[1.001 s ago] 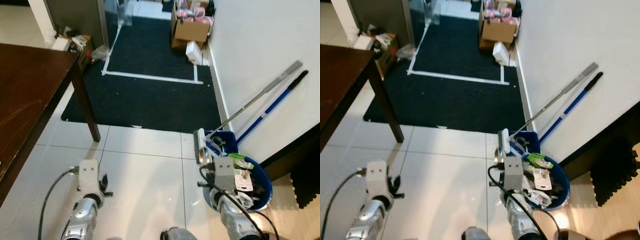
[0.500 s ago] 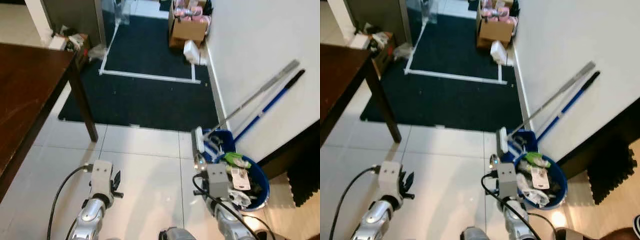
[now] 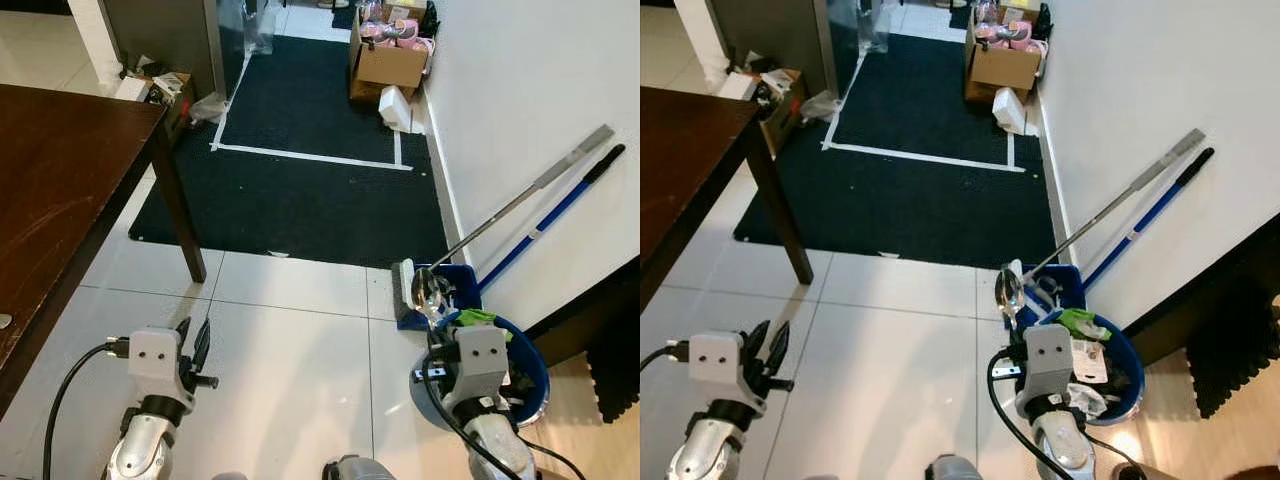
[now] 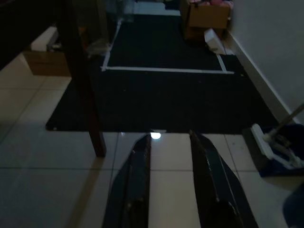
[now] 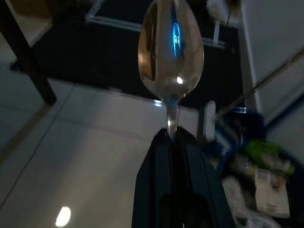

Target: Setting the table

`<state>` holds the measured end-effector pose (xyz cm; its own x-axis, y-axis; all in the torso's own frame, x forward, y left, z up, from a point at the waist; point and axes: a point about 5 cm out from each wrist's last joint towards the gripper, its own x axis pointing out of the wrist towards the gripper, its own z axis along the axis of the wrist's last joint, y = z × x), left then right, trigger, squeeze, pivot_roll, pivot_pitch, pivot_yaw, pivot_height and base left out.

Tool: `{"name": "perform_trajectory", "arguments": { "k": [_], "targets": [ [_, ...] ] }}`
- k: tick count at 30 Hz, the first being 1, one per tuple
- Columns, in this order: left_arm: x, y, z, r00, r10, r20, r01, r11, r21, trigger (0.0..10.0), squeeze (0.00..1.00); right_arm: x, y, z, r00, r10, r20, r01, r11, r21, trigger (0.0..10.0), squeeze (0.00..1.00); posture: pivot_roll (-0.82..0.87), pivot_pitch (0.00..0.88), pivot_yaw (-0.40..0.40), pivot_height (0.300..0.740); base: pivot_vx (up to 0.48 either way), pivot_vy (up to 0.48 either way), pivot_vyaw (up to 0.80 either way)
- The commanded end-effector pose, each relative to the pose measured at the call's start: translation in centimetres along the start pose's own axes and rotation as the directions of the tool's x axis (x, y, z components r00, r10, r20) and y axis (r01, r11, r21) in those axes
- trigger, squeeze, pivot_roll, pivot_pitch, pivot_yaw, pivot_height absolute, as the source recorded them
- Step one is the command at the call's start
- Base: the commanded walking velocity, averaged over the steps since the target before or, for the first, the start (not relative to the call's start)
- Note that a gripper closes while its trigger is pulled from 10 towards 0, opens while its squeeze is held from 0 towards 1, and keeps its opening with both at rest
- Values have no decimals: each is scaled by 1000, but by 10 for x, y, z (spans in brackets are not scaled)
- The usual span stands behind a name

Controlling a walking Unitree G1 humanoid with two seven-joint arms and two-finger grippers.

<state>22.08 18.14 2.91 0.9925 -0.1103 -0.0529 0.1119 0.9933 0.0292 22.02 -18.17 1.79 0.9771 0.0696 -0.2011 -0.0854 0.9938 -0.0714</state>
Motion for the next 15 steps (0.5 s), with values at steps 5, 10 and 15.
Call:
{"name": "perform_trajectory", "arguments": {
  "k": [5, 10, 15],
  "targets": [
    [12, -16, -44, 960, -49, -275, 60, 998, 33, 10000, 0, 13, 0, -41, 968, 7, -253, -15, 999, -30, 10000, 0, 62, 44, -48, 740, 0, 0, 0],
    [21, -20, -54, 921, -60, -384, 80, 996, 36, 10000, 0, 16, -4, -57, 921, -11, -390, -2, 999, -35, 10000, 0, 63, 44, -47, 740, 0, 0, 0],
    [28, -18, -56, 906, -27, -422, 39, 999, 20, 10000, 0, 16, -8, -65, 889, -53, -454, 57, 998, -6, 10000, 0, 62, 42, -45, 740, 0, 0, 0]
  ]
}}
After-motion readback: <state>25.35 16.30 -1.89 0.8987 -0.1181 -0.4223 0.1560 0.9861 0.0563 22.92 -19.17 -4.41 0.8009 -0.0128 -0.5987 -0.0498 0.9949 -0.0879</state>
